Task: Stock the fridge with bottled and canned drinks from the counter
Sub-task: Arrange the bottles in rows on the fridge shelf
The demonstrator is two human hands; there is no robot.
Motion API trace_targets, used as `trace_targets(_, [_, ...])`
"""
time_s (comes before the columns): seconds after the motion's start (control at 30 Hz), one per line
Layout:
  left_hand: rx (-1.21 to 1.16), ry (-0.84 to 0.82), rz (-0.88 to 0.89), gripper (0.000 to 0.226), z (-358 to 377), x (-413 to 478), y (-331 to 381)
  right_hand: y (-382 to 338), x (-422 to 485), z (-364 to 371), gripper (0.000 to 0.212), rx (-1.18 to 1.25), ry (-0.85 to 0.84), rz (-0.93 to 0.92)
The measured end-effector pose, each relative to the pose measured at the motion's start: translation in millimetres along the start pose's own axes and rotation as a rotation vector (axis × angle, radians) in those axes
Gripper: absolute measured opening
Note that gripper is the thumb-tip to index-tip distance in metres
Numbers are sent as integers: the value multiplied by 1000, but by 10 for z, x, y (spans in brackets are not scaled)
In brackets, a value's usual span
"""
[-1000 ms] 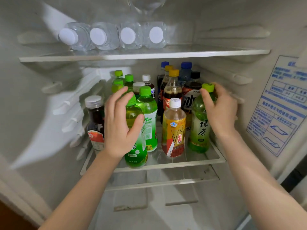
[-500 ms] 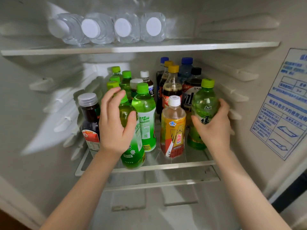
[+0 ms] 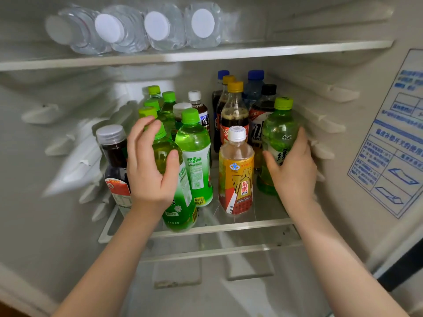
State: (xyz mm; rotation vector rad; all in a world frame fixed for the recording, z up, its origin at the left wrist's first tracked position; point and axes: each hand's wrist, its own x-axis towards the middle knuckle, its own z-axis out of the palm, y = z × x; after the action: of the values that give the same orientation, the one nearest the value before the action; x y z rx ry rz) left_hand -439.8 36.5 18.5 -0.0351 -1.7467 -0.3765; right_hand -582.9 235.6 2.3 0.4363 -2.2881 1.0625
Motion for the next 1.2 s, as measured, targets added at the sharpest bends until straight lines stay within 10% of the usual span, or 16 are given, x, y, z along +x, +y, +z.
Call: trace_targets(1.2, [1, -110, -72, 44, -20, 44, 122, -76, -67, -20, 75, 198, -126, 125])
